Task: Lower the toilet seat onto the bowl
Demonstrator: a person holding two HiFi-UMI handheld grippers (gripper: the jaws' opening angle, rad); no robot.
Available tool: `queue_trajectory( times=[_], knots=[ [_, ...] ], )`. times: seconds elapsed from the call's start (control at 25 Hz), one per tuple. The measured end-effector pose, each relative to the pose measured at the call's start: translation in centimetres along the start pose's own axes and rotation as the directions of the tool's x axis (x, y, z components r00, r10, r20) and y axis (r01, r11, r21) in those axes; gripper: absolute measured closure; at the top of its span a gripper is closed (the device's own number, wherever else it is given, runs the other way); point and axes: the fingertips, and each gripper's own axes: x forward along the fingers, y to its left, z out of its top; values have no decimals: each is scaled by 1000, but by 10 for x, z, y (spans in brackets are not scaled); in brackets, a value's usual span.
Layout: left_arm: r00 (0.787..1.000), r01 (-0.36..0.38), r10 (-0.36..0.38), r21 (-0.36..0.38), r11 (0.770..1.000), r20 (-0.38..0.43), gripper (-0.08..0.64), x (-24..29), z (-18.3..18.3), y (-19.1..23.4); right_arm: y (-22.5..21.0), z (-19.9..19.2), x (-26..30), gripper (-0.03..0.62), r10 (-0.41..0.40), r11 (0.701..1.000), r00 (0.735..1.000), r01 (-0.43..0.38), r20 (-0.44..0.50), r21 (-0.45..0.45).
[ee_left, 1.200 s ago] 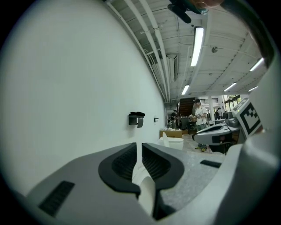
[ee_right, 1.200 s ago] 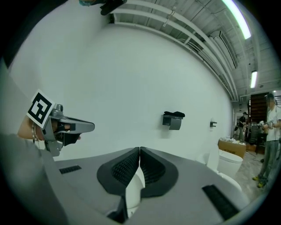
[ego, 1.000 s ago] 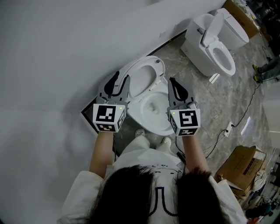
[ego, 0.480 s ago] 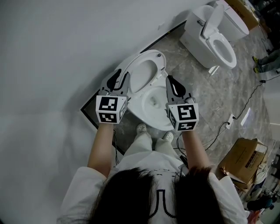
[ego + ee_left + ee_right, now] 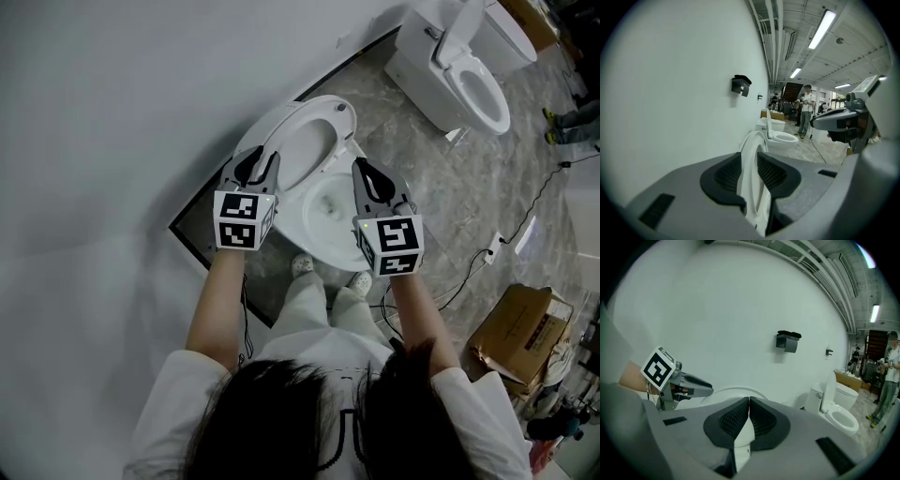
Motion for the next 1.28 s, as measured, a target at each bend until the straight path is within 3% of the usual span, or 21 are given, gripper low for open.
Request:
queue_trajectory(
  times=[0.28, 0.68, 0.92, 1.28],
  knots=[
    [999, -19, 19, 18, 1000, -41, 446, 15, -13, 8, -5, -20, 5, 563, 8, 1000, 999, -7, -43, 6],
    [994, -52, 65, 138, 989, -90, 450, 21, -17, 17, -5, -24, 5, 563, 19, 1000, 998, -18, -58, 11],
    [994, -32, 44, 120, 992, -97, 456, 19, -17, 12, -2, -29, -1, 563, 24, 1000, 998, -24, -60, 14],
    [991, -68, 78, 95, 993, -105, 456, 15, -19, -2, -8, -37, -19, 563, 56, 998, 997, -55, -58, 22]
  ],
)
